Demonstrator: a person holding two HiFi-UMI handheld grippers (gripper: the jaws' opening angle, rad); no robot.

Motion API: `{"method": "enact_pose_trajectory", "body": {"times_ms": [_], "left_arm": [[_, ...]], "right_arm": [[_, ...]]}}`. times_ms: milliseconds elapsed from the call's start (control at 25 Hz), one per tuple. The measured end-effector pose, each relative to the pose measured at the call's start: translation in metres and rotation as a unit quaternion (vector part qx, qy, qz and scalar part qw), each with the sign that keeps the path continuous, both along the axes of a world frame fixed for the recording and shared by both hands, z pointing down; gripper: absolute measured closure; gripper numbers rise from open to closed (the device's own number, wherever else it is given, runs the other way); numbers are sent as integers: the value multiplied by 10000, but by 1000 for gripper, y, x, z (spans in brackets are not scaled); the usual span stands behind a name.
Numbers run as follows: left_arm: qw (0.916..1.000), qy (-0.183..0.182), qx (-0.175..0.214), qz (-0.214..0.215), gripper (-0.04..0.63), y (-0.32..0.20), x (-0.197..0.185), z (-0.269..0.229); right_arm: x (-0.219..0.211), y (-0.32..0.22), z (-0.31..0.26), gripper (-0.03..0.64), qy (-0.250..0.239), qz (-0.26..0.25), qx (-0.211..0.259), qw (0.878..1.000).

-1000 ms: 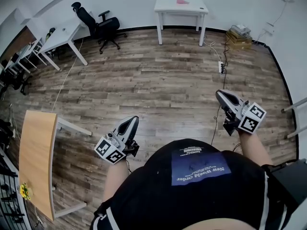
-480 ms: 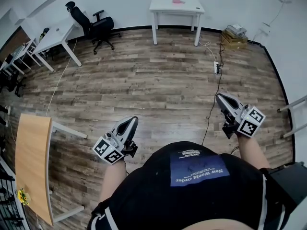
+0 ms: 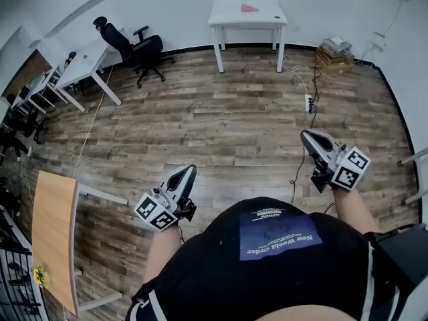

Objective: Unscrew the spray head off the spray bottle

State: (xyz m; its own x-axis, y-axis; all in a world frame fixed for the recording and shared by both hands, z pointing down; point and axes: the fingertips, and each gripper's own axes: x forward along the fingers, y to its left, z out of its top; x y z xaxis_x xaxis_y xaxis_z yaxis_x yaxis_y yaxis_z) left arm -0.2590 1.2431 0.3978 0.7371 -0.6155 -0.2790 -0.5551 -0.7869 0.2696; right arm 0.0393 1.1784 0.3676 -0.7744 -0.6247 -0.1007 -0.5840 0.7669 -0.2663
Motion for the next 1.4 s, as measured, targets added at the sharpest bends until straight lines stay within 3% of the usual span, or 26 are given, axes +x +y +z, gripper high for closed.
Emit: {"method": "enact_pose_trajectory", "body": {"times_ms": [400, 800, 1040, 1400], "left_arm": [[10000, 34, -28, 49, 603, -81, 111, -13], [9995, -38, -141, 262, 603, -132, 178, -7], [9991, 56, -157, 382, 603, -163, 160, 0], [9981, 115, -178, 579, 603, -237, 81, 6]], "right_arm": [[112, -68, 6, 623, 228, 256, 26, 9994], [156, -96, 28, 623, 495, 156, 14, 9987], [139, -121, 32, 623, 579, 266, -37, 9980], [62, -179, 14, 623, 512, 616, 83, 9968]]}}
